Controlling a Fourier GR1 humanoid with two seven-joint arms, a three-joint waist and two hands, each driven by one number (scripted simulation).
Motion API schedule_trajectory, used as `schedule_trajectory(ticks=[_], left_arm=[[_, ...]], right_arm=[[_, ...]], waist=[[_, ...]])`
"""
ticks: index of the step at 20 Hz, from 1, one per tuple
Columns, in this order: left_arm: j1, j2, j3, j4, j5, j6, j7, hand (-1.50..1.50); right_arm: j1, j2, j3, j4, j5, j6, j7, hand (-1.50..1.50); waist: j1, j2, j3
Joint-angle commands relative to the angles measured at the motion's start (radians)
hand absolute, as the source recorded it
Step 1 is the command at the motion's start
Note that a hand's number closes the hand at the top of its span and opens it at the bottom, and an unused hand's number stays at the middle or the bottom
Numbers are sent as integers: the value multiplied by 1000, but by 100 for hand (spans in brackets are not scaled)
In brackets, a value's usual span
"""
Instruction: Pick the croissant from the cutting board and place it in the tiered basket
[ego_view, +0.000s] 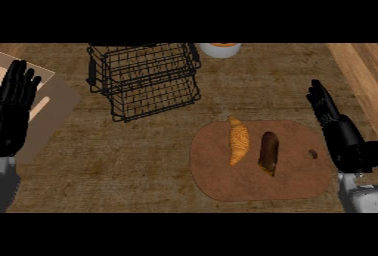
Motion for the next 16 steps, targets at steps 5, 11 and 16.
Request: schedule_trajectory(ticks=[5,11,16], left_arm=[[-6,-122,-160,-32,-136,103,26,0],[-15,-213,-248,-26,-161,133,67,0],[7,-248,-277,-18,-217,185,78,0]], right_arm=[[-204,38,-163,70,-347,241,-96,150],[-209,178,-154,234,-567,349,34,-150],[-174,-30,-241,323,-677,757,-38,-150]], waist=[[22,17,29],[36,26,32],[14,17,27]])
